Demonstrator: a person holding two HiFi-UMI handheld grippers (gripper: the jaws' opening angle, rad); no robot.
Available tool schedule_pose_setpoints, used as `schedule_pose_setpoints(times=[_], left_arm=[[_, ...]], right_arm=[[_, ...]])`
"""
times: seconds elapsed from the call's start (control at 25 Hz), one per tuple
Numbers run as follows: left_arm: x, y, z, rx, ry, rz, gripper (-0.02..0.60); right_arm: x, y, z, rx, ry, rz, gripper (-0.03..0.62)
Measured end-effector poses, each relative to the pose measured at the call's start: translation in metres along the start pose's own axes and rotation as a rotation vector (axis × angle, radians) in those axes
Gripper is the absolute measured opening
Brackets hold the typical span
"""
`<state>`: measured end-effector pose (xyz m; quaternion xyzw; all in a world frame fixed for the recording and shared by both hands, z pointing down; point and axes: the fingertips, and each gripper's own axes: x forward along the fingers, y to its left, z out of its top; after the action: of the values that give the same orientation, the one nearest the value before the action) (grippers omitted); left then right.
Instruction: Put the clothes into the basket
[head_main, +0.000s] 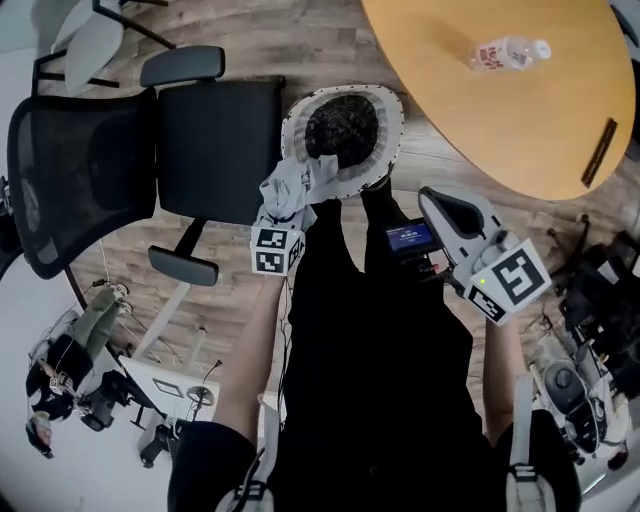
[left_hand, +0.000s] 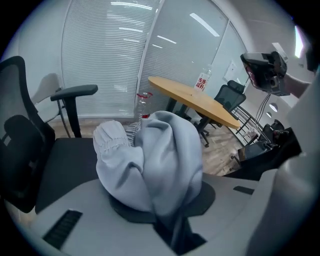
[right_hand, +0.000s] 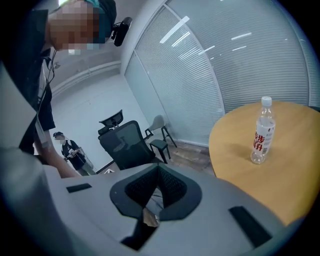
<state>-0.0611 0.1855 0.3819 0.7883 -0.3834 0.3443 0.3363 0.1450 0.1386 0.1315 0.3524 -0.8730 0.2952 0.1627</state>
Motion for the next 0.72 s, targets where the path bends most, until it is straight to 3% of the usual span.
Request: schedule_pose_setpoints(times=[0.16,0.28,0.52,0.72], left_arm=[[0.034,-0.015,-0.024,-0.016,0.048,0.000,0.098],[0.067,-0.019,-0.044,0.019,0.086,0.000,0.098],[0.135,-0.025,-0.080,0.289,0.224,-0.061,0.100],[0.176,-0.031,-0.108,0.394,0.316,-0.147,0.100]], right_arm=[[0.005,-0.004,-0.031,0.017,0.074,0.062,0.015],[0.014,-0.010,-0.053,0.020,0.135,0.108,0.015],[0.035,-0.020,-0.079,0.055,0.166,0.149,0.015],[0.050,-0.032,-0.097,0.116,0.177,0.152,0.015]])
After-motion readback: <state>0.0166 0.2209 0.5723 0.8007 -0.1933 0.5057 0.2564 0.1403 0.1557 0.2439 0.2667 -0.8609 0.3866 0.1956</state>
